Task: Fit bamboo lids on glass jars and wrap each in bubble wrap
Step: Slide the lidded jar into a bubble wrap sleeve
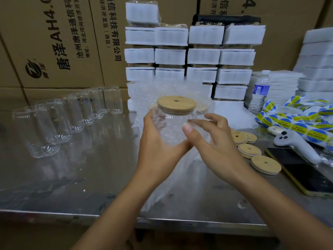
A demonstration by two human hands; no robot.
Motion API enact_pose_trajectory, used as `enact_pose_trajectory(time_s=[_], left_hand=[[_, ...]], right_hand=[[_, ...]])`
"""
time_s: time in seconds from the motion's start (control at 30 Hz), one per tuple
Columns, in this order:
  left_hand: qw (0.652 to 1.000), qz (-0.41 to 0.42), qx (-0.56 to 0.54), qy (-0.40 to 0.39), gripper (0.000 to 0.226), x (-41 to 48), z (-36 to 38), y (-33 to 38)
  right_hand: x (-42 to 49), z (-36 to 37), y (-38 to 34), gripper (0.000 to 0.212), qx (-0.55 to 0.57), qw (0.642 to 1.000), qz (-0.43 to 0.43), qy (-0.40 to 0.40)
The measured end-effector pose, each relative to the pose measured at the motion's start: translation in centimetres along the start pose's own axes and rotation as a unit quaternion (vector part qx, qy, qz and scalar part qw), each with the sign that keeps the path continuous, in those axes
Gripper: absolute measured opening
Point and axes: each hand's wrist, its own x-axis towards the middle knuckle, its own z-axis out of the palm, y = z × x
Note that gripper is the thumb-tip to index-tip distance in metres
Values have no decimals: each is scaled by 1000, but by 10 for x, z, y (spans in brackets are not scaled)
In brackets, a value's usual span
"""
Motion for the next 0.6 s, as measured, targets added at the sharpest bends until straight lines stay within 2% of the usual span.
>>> enact_pose_trajectory(time_s=[0.07,0.17,0.3,0.37,0.47,0.6], left_hand=[[999,-22,-28,-10,87,7,-7,0],[995,-57,-67,-36,71,15,-17,0],[985,-106,-125,-53,72,22,-24,-1],[978,-116,-159,-64,71,23,-25,0],[975,-115,-172,-80,70,24,-25,2],[976,-109,-163,-98,67,25,-24,6]], right_hand=[[3,-4,5,72,10,998,-5,-54],[1,-3,13,76,39,992,-30,-119],[-2,12,28,104,72,994,-55,-63],[-1,18,30,103,106,992,-56,-29],[2,30,29,92,133,988,-67,-34],[3,39,24,96,158,985,-60,-24]])
